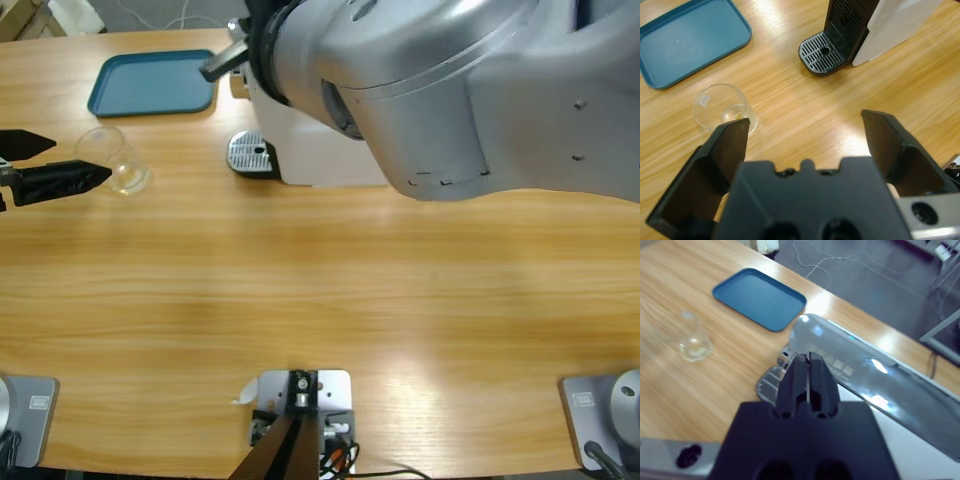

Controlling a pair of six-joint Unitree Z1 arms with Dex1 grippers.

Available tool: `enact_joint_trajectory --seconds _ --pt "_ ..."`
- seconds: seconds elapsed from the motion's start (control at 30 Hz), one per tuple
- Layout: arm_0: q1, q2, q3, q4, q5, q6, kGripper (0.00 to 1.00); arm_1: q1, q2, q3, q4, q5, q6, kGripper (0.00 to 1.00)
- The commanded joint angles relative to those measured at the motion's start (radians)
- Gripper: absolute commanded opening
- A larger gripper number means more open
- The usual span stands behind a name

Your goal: Pour coffee

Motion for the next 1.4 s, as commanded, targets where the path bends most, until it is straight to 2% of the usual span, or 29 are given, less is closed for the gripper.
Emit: enact_joint_trajectory --seconds 0.03,0.1,0.13,0.2,0.23,0.33,0.37,0.43,0.6,0.7,0.9,1.2,1.4 --pt "-0.007 0.025 0.028 -0.002 -0.012 -0.009 0.964 -0.012 -0.232 0.03 0.111 0.064 -0.101 0.0" --pt "-0.007 0.025 0.027 -0.002 -0.012 -0.009 0.964 -0.012 -0.32 0.036 0.138 0.113 -0.125 0.025" --pt "-0.007 0.025 0.027 -0.003 -0.012 -0.009 0.964 -0.012 -0.352 0.037 0.159 0.141 -0.128 0.214" --pt "-0.007 0.023 0.027 -0.004 -0.012 -0.009 0.964 -0.012 -0.408 0.042 0.233 0.178 -0.132 0.289" --pt "-0.007 0.022 0.028 -0.004 -0.012 -0.009 0.964 -0.012 -0.435 0.057 0.266 0.194 -0.131 0.443" --pt "-0.007 0.02 0.028 -0.007 0.003 -0.01 0.964 -0.012 -0.527 0.174 0.331 0.205 -0.106 0.769" --pt "-0.007 0.02 0.029 -0.009 0.013 -0.01 0.964 -0.013 -0.557 0.222 0.338 0.206 -0.089 0.836" --pt "0.0 0.02 0.032 -0.007 0.055 -0.013 0.964 -0.015 -0.609 0.307 0.365 0.209 -0.05 0.905" --pt "0.168 0.084 0.032 -0.022 0.081 -0.012 0.964 -0.015 -0.757 0.507 0.366 0.226 0.061 0.926" --pt "0.253 0.133 0.063 -0.066 0.048 -0.021 0.962 -0.015 -0.797 0.583 0.349 0.243 0.094 0.929" --pt "0.256 0.226 0.178 -0.261 0.045 -0.007 0.938 -0.015 -0.832 0.635 0.337 0.252 0.119 0.945" --pt "0.256 0.34 0.197 -0.365 0.058 -0.006 0.936 -0.015 -0.813 0.642 0.326 0.261 0.124 0.954" --pt "0.297 0.403 0.197 -0.4 0.095 -0.007 0.941 -0.023 -0.811 0.643 0.326 0.264 0.126 0.954"
